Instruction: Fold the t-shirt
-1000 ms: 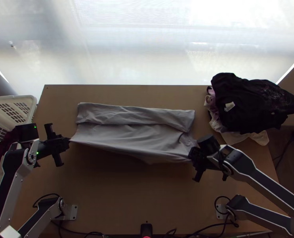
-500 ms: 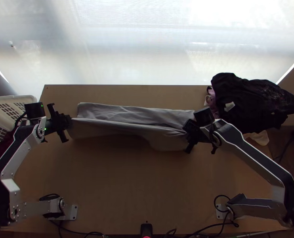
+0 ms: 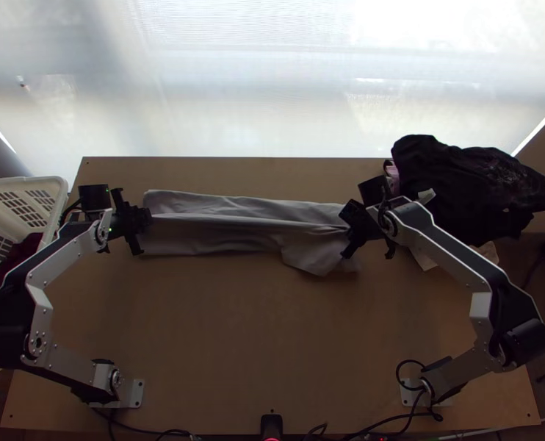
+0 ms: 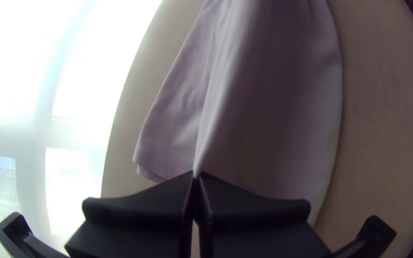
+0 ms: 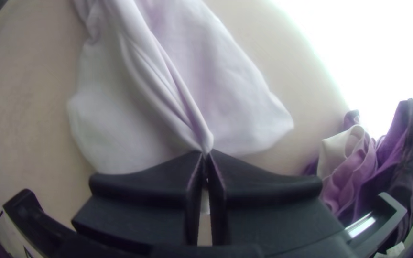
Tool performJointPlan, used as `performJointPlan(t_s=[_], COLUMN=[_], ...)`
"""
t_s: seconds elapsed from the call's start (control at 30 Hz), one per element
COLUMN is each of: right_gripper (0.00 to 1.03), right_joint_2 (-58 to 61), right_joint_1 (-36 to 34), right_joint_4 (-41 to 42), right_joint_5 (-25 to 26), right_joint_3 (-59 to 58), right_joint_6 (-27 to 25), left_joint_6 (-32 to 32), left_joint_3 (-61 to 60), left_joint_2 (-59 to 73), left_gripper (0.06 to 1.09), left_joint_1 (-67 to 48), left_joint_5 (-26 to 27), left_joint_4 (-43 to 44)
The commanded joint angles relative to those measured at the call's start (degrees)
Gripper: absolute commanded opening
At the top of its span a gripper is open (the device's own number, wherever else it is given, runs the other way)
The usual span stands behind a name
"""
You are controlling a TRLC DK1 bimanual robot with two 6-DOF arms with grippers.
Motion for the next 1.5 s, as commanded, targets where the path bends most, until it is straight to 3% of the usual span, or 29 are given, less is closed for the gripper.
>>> performJointPlan(t_s=[0.0,0.6,0.67,0.73,0.77,0.8,0.87,0.97,1.1,1.47], right_gripper=[0.03,0.03,0.05,0.14,0.2,0.27,0.45,0.64,0.97,0.98], right_joint_2=[3.5,16.9,17.6,17.8,17.8,17.7,17.2,15.8,14.0,9.9], right_joint_1=[-3.8,2.4,2.3,2.0,1.9,1.6,0.9,-0.2,-1.7,-5.7], right_joint_4=[0.1,4.0,4.0,4.0,4.0,4.0,3.9,3.4,3.3,2.6], right_joint_5=[0.1,0.1,0.1,0.2,0.5,0.8,1.1,1.8,2.1,2.3], right_joint_3=[5.6,14.0,14.0,13.6,13.5,13.4,13.2,12.7,12.6,9.7], right_joint_6=[-3.5,0.1,0.1,0.6,0.8,0.9,1.6,1.7,1.6,-0.9], left_joint_6=[1.4,-0.3,-0.3,-0.3,-0.3,-0.3,-0.1,1.5,4.3,5.2], left_joint_3=[2.2,6.7,6.9,6.8,6.7,6.7,6.7,6.6,6.2,5.4], left_joint_2=[5.2,14.4,14.8,14.9,14.8,14.8,14.8,14.1,12.2,6.3], left_gripper=[0.1,0.1,0.16,0.24,0.36,0.54,1.05,1.04,1.04,1.04], left_joint_1=[-0.9,-3.3,-3.1,-3.2,-3.1,-3.1,-2.1,-0.1,2.5,4.9], left_joint_5=[-1.0,-2.0,-2.0,-2.3,-2.4,-2.9,-3.2,-3.2,-2.8,1.4], left_joint_4=[2.2,9.0,9.2,9.2,9.2,9.5,9.8,10.0,9.8,7.3])
